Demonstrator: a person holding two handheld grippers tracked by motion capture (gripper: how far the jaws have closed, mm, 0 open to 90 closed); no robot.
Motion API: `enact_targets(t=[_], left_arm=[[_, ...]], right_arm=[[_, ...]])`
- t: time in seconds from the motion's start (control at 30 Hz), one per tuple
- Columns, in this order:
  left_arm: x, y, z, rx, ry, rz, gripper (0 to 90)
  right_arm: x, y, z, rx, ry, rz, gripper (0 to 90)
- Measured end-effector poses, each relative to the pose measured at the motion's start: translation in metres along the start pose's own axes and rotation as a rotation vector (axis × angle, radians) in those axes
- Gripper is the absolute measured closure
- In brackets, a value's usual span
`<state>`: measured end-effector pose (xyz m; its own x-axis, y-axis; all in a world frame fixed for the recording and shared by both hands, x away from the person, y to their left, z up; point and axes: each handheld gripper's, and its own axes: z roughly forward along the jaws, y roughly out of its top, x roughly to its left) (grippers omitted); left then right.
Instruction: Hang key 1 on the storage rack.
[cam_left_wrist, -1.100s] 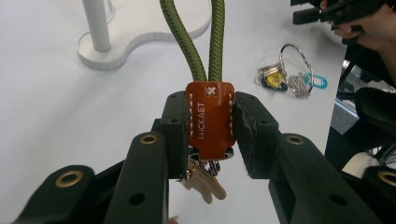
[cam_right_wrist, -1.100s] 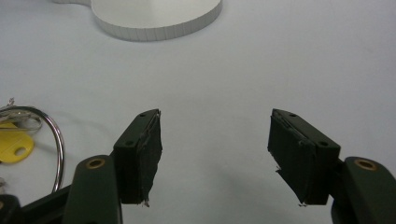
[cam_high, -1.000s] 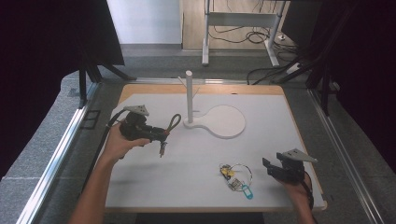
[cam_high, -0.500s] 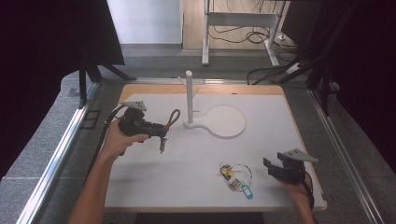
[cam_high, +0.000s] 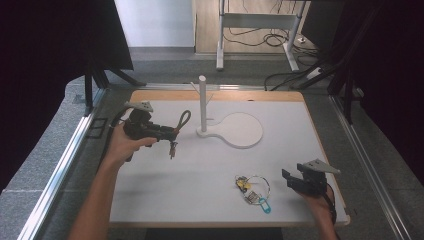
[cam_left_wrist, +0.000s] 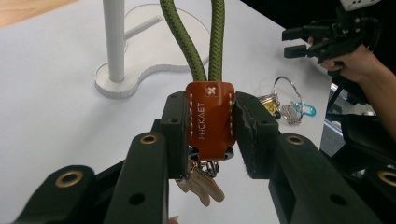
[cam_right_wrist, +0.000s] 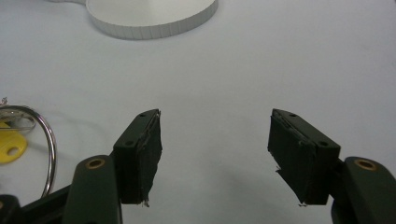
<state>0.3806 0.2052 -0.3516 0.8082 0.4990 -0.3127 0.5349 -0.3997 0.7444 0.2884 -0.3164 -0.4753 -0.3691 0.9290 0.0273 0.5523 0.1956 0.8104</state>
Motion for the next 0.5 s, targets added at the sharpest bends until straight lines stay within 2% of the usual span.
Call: enact_targets(t=[0.23,0.5], left_arm=[[-0.002,0.006,-0.003,-0.004,-0.006,0.011,66.9],[-0.003,0.017,-0.007,-0.002,0.009,0.021,66.9]], right_arm=[[-0.001,0.000,0.000,-0.001,-0.002,-0.001,35.1],[-0.004,0.000,-0.002,-0.005,-0.006,0.006,35.1]])
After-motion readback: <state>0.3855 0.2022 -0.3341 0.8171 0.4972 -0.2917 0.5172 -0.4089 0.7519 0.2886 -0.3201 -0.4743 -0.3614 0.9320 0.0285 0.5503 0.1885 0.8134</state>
